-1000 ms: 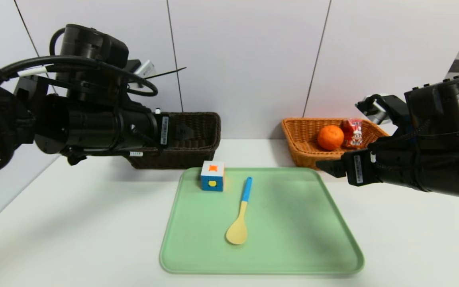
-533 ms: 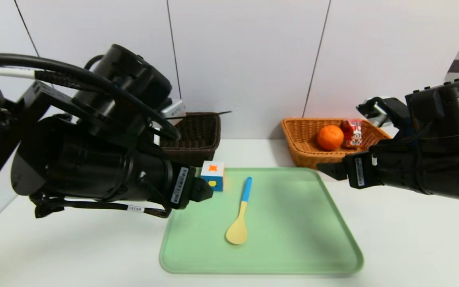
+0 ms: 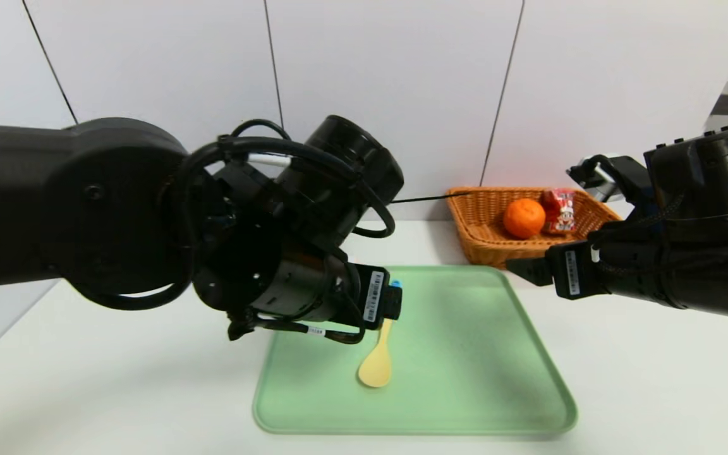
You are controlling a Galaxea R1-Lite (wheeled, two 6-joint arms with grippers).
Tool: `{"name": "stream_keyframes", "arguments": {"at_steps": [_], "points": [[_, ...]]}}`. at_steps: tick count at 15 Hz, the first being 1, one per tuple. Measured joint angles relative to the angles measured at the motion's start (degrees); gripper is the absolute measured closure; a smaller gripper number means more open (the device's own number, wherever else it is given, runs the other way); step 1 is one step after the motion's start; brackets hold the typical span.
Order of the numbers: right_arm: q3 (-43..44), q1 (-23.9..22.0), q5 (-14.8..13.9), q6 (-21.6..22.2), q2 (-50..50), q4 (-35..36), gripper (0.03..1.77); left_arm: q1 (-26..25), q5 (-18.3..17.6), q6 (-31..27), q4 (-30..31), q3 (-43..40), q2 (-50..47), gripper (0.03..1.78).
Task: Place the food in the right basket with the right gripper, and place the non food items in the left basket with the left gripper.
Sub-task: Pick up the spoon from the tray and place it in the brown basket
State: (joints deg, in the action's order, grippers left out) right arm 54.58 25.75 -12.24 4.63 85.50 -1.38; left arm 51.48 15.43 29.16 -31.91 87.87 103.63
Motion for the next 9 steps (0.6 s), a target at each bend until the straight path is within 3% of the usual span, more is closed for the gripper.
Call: {"name": "stream_keyframes", "arguments": {"at_steps": [9], "points": [[0.0, -0.2, 0.0, 0.0, 0.8, 0.0, 0.09, 0.8, 0.4, 5.4, 0.0, 2.2, 10.3, 0.12]]}}
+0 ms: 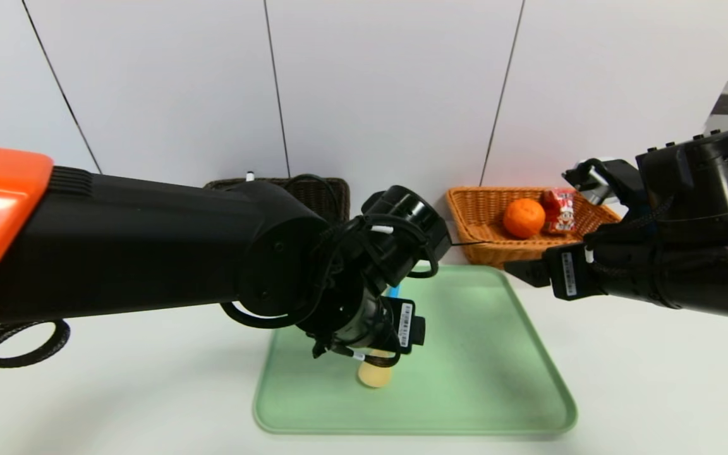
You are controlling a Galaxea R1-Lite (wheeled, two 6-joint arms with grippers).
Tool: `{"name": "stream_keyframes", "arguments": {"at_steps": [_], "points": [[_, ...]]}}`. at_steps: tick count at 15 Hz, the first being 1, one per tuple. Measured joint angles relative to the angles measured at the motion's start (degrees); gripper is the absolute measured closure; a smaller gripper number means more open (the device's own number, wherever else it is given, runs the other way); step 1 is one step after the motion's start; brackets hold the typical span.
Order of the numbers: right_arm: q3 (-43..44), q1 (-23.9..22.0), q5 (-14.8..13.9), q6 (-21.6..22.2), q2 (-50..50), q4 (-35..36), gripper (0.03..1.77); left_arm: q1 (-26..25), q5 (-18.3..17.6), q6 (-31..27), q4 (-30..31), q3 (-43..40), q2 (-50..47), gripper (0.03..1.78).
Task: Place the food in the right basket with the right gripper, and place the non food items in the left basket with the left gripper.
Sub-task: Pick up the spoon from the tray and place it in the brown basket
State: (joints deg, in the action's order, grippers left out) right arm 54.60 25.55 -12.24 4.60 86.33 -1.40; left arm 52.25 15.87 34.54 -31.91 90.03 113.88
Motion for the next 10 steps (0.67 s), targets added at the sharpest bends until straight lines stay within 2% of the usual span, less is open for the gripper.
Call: {"name": "stream_keyframes", "arguments": {"at_steps": [5, 10], "points": [[0.0, 0.0, -0.1, 0.1, -0.1, 0.0, 0.09, 0.0, 0.9, 0.4, 4.7, -0.1, 4.0, 0.12], [0.0, -0.1, -0.1, 0.1, -0.3, 0.0, 0.09, 0.1, 1.2, 0.9, 5.1, 0.5, 6.4, 0.12]]}}
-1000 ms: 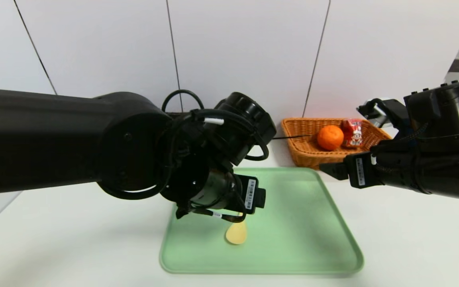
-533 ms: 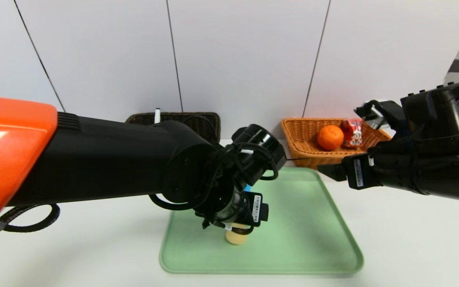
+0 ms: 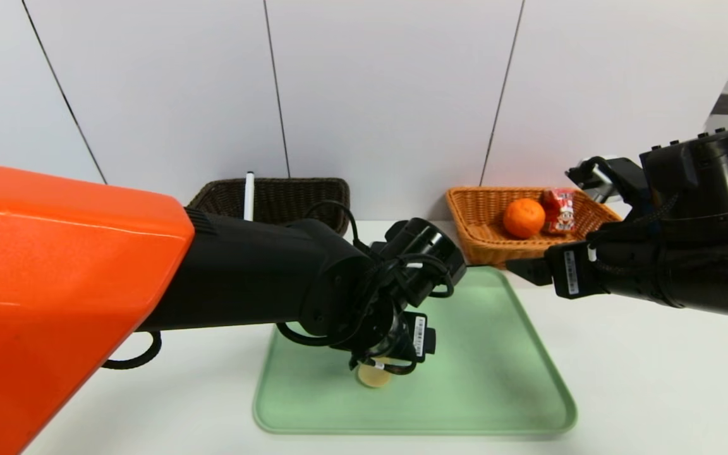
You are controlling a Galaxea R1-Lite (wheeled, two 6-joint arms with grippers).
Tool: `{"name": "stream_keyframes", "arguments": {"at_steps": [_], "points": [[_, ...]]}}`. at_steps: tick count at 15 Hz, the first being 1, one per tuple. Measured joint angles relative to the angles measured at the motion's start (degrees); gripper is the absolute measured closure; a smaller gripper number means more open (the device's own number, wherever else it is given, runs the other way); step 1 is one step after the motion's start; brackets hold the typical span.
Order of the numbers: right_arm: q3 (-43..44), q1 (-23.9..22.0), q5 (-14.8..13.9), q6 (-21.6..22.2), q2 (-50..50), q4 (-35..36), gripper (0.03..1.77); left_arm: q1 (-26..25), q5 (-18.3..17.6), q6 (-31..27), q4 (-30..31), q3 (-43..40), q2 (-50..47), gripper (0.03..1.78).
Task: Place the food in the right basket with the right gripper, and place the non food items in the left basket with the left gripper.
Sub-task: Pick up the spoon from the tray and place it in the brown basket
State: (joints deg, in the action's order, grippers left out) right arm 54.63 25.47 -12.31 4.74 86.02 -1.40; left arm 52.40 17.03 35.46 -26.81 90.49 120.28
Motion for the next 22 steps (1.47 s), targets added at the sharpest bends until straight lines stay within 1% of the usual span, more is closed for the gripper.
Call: {"name": "stream_keyframes", "arguments": {"at_steps": [5, 9, 13, 17, 22], "points": [[0.0, 0.0, 0.0, 0.0, 0.0, 0.0, 0.09, 0.0, 0.2, -0.1, -0.1, -0.1, 1.0, 0.12], [-0.1, 0.0, 0.0, 0.2, 0.0, 0.0, 0.09, 0.0, 3.4, -0.7, 0.0, -0.2, 2.2, 0.12], [-0.1, 0.0, 0.0, 0.3, 0.0, 0.1, 0.09, 0.0, 3.6, -0.8, -0.1, -0.4, 2.8, 0.12], [-0.2, 0.0, 0.2, 0.2, 0.0, 3.4, 0.09, 0.0, 3.8, -1.6, -0.3, -0.8, 3.0, 0.12], [-0.3, 0.0, 0.2, 0.4, -0.1, 3.5, 0.09, 0.1, 3.9, -2.1, -0.6, -0.9, 3.0, 0.12]]}}
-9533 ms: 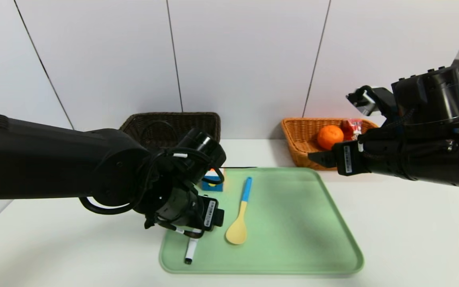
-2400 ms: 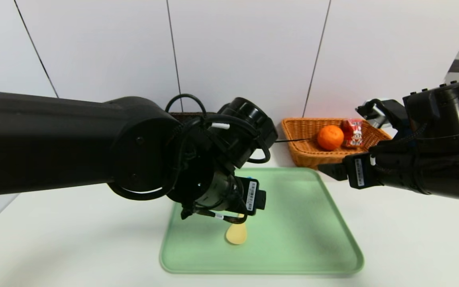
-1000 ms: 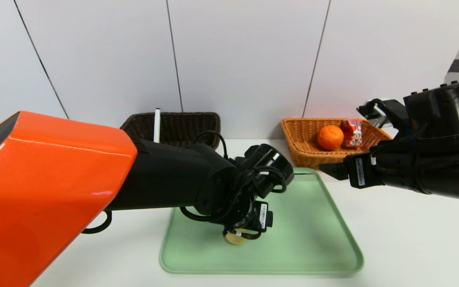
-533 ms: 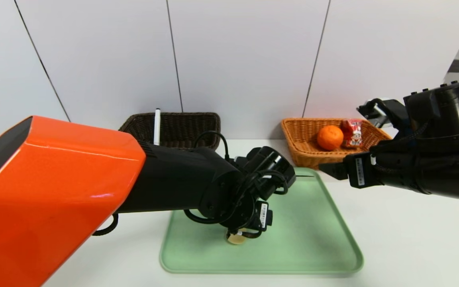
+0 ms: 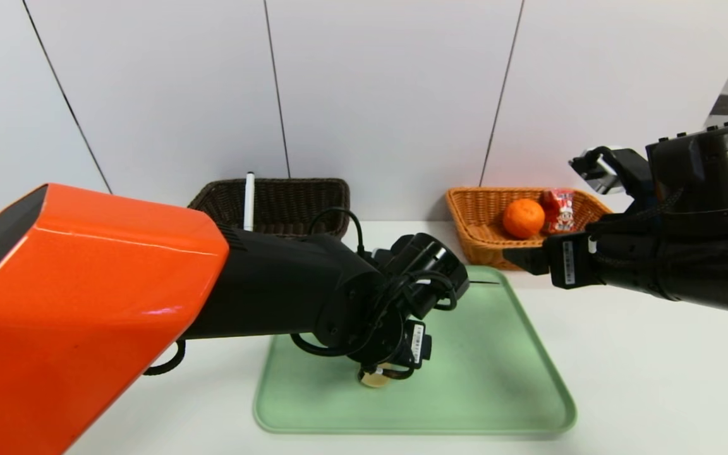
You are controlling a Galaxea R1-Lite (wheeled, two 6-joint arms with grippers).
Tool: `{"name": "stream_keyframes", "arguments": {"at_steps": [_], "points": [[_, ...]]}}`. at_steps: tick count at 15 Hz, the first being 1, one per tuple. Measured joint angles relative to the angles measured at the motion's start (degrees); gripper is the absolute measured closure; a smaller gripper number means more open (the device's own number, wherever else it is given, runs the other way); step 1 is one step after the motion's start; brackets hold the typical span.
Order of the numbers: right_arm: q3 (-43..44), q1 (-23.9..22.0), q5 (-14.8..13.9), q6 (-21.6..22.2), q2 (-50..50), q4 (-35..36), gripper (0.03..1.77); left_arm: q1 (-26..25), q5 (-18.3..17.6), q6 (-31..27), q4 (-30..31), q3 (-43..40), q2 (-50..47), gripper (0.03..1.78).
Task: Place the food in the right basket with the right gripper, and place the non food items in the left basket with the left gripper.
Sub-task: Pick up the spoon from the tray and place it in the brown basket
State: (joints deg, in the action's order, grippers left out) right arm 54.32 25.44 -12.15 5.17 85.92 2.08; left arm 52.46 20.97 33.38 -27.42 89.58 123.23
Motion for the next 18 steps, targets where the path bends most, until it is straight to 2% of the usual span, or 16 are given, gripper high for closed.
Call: {"name": "stream_keyframes", "arguments": {"at_steps": [14, 17, 18], "points": [[-1.4, -0.4, 0.1, -0.3, -0.9, 0.1, 0.09, 0.5, 0.1, 0.2, 2.2, 0.8, 0.5, 0.12], [-1.5, -0.4, 0.1, -0.3, -1.0, 0.1, 0.09, 0.5, 1.0, 0.3, 2.3, 0.3, 0.5, 0.12], [-1.5, -0.4, 0.1, -0.3, -1.0, 0.1, 0.09, 0.5, 1.4, 0.3, 2.3, 0.3, 0.5, 0.29]]}}
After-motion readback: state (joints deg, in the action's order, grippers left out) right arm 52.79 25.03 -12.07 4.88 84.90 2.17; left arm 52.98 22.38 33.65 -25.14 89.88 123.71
